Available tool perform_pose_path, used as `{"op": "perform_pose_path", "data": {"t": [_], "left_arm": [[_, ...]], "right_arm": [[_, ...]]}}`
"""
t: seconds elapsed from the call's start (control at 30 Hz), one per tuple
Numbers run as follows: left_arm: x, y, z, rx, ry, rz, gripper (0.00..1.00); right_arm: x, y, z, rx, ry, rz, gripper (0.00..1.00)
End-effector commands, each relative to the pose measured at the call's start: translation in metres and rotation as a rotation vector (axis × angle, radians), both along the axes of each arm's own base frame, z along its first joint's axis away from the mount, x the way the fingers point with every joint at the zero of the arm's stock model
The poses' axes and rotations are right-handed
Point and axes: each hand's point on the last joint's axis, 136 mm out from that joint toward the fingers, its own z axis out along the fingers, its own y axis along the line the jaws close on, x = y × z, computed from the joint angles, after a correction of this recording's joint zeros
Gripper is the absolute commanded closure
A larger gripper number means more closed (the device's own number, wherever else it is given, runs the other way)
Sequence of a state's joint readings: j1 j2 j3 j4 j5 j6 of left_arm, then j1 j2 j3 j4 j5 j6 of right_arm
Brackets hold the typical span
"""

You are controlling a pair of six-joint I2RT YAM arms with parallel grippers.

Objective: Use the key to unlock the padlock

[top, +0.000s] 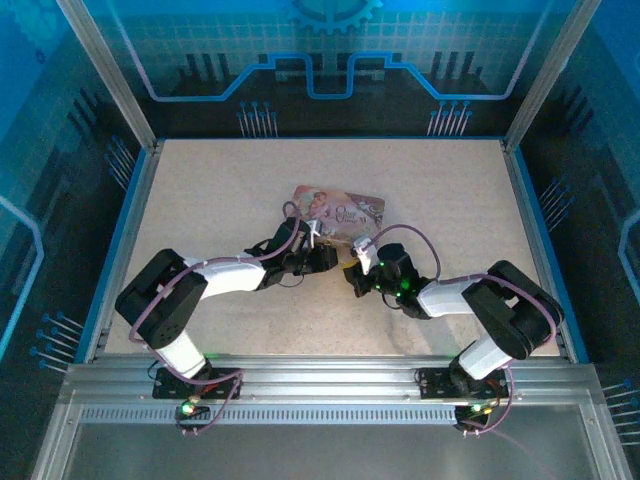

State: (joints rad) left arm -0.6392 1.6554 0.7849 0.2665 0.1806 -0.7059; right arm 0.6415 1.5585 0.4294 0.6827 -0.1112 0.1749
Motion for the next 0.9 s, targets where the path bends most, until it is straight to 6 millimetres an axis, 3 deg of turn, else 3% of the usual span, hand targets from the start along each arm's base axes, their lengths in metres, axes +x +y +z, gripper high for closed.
{"op": "perform_pose_path", "data": {"t": [0.0,0.87], "left_arm": [[0.0068,-0.0162,0.0389,-0.075,-0.072,-0.033,0.78],[0.0069,-0.0169,0.0402,-0.081,-0.064,-0.030,0.78]], "right_arm": [[0.0002,0.0031,0.0019,0.015,-0.031,0.003,1.00],[-0.0030,0.0027,0.0112,0.075,-0.061,0.027,1.00]]}}
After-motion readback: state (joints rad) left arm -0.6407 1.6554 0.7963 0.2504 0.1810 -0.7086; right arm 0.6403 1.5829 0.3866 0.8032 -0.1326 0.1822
